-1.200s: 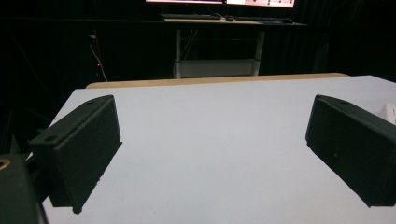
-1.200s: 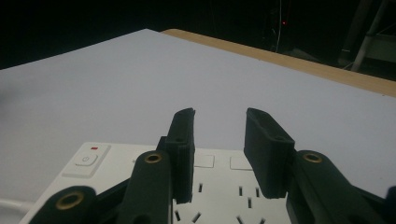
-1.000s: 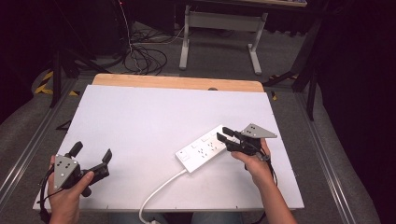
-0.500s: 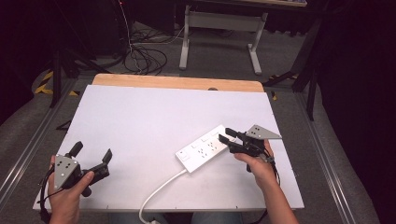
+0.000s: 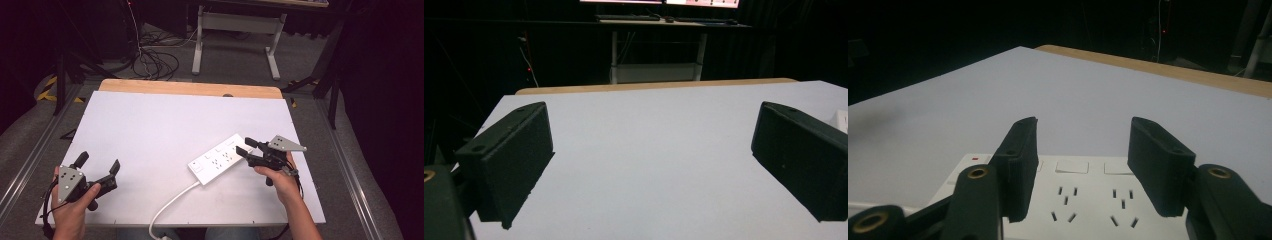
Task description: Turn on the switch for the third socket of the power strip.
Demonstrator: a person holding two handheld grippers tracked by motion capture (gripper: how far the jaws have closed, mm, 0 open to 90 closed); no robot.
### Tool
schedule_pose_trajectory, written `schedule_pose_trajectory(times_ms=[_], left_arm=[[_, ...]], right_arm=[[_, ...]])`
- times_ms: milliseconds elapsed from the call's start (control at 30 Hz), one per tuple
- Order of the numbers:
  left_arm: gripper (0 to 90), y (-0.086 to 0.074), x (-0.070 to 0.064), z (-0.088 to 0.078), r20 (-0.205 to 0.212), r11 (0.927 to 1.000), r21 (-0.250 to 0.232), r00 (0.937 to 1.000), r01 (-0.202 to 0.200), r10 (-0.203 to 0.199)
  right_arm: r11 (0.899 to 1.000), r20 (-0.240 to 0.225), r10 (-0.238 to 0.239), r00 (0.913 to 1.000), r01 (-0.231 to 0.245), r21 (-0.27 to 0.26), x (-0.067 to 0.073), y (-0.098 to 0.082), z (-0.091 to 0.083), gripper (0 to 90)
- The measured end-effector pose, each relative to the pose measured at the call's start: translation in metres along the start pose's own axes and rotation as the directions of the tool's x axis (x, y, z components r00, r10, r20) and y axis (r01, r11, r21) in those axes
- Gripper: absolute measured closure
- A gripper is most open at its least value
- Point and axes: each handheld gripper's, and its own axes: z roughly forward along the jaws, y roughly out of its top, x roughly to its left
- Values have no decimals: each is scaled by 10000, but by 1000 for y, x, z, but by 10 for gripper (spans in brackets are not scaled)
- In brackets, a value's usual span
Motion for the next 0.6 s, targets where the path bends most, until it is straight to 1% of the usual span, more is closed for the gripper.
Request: schedule_pose_trajectory(times_ms=[233, 367, 533, 600], left_arm=[[38, 0, 0, 0, -26, 10000, 10, 10000, -18, 18], [38, 0, 1, 0, -35, 10000, 4, 10000, 34, -34], [38, 0, 1, 0, -17, 10000, 8, 10000, 50, -50], [38, 0, 1, 0, -26, 10000, 12, 10000, 53, -53]], right_arm=[[9997, -32, 174, 9998, -174, -150, -2, -1, -4, 379], [9992, -47, 290, 9996, -291, -258, -1, -2, -4, 335], [9992, -74, 296, 9995, -298, -266, -1, -2, -2, 309], [9990, -38, 336, 9994, -337, -294, 0, -2, -2, 280]])
